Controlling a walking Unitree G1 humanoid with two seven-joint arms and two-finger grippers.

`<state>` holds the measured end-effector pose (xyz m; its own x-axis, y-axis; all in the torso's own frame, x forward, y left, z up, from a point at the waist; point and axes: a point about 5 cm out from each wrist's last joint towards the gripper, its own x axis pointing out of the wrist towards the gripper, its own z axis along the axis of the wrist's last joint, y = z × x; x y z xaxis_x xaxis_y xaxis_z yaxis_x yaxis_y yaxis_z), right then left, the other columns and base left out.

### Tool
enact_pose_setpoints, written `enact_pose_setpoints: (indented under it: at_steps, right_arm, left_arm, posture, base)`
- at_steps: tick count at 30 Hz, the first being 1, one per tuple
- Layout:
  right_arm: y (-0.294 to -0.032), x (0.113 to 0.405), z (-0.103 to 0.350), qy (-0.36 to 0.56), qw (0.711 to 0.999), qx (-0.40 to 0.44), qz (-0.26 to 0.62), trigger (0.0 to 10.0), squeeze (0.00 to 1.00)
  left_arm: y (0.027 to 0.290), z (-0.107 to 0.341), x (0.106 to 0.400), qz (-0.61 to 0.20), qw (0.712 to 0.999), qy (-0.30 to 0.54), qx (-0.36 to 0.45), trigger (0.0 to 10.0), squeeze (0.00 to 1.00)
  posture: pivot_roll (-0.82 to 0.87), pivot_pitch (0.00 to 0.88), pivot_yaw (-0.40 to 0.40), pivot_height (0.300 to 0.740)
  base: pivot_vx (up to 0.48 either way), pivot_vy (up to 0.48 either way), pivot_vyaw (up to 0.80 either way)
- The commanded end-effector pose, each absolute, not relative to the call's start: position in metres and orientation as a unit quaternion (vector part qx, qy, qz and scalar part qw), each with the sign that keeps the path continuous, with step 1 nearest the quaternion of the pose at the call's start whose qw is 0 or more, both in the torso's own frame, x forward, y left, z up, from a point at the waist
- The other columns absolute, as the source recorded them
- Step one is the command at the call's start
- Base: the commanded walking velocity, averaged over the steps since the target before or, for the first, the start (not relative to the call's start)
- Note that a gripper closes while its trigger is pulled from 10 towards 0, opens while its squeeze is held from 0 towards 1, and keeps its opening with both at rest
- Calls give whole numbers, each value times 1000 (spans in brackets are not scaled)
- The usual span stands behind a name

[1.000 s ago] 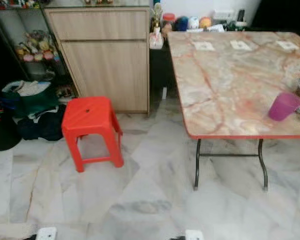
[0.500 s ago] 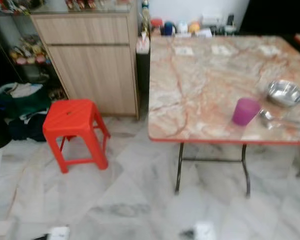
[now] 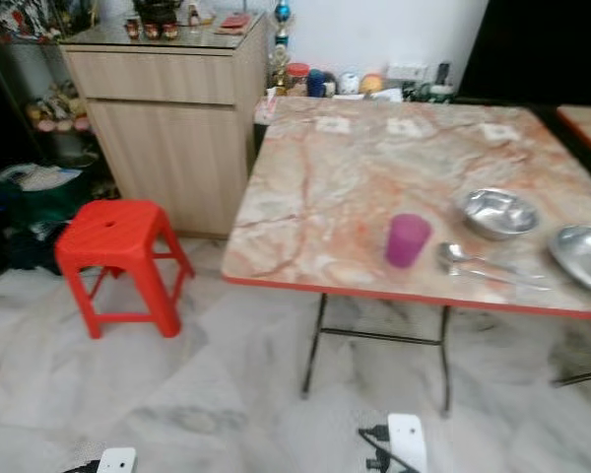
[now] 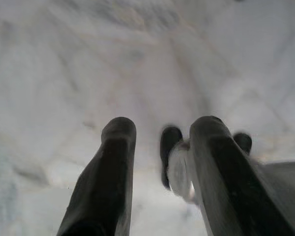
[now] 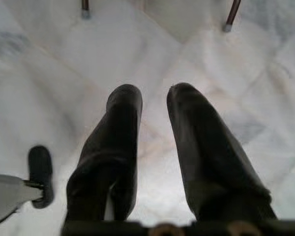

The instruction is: Setting the table

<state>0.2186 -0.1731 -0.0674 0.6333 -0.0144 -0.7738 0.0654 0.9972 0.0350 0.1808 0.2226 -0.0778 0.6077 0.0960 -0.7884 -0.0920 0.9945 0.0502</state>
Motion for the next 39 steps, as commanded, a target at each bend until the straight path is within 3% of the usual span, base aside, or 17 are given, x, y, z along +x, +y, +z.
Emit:
enact_pose_setpoints:
  at_steps: [1, 15, 24, 39]
  right_arm:
    - [-173, 215, -70, 435, 899, 36, -25, 10000, 0]
    - [-165, 209, -74, 438, 897, 48, -25, 10000, 0]
    - [-154, 209, -74, 436, 897, 59, -32, 10000, 0]
    - [-171, 204, -76, 438, 897, 54, -31, 10000, 0]
  left_arm:
    - [221, -79, 179, 46, 894, 445, 4, 10000, 0]
    - [221, -80, 177, 42, 894, 447, 8, 10000, 0]
    - [222, -82, 173, 41, 890, 453, 9, 10000, 0]
    - [221, -84, 169, 42, 887, 459, 6, 10000, 0]
  posture:
    - [169, 84, -40, 740]
    - [168, 109, -25, 740]
    - [164, 115, -17, 740]
    - [158, 121, -30, 740]
  base:
    - [0, -416, 0]
    - [0, -388, 0]
    - [0, 0, 0]
    - [0, 0, 0]
